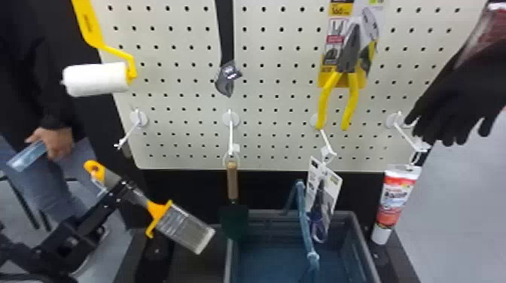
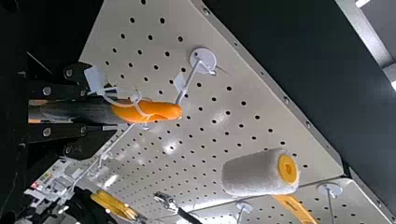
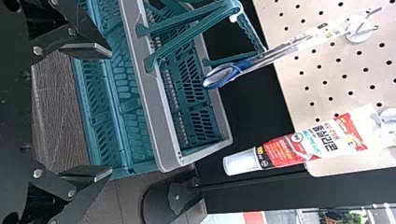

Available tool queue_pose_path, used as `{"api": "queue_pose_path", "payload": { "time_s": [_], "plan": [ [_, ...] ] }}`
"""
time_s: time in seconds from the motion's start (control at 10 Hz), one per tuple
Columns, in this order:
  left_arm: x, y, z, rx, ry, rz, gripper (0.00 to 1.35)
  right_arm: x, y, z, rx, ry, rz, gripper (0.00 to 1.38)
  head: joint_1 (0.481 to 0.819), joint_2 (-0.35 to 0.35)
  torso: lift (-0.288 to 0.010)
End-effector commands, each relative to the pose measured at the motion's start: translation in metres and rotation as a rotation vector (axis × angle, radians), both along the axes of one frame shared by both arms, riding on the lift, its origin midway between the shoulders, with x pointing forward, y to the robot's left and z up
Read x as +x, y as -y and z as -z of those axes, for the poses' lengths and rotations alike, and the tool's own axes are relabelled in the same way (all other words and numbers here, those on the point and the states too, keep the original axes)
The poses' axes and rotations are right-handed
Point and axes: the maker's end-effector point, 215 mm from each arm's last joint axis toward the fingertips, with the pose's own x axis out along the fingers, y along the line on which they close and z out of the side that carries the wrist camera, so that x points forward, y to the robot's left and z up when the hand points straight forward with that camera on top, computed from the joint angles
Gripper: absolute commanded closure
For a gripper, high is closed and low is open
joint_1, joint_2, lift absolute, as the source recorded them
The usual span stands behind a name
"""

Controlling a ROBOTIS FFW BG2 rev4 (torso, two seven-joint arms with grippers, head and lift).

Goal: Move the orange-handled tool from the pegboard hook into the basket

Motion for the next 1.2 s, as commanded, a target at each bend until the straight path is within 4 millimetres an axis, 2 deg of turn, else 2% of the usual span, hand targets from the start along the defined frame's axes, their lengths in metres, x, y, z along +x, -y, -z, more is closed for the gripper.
{"api": "queue_pose_path", "payload": {
  "time_s": [0.0, 0.3, 0.6, 0.8, 0.9, 1.1],
  "plan": [
    [0.0, 0.0, -0.001, -0.006, 0.002, 0.002, 1.21, 0.0, -0.001, 0.0, 0.001, 0.0, -0.001, 0.4, 0.549, 0.0, -0.1],
    [0.01, -0.002, -0.013, -0.122, 0.023, -0.001, 1.21, 0.0, 0.0, 0.0, -0.001, 0.0, 0.0, 0.4, 0.549, 0.0, -0.1],
    [0.02, -0.018, -0.017, -0.067, 0.012, -0.022, 1.21, 0.0, 0.0, 0.0, 0.001, 0.0, -0.001, 0.4, 0.549, 0.0, -0.1],
    [0.022, -0.028, -0.019, -0.19, -0.001, -0.046, 1.21, 0.0, 0.0, 0.0, 0.001, 0.0, -0.001, 0.4, 0.549, 0.0, -0.1],
    [0.024, -0.04, -0.02, -0.233, 0.001, -0.075, 1.21, 0.0, 0.0, 0.0, 0.002, 0.0, 0.0, 0.4, 0.549, 0.0, -0.1],
    [0.026, -0.053, -0.022, -0.251, -0.002, -0.101, 1.21, 0.0, 0.0, 0.0, 0.002, 0.0, 0.0, 0.4, 0.549, 0.0, -0.1]
  ]
}}
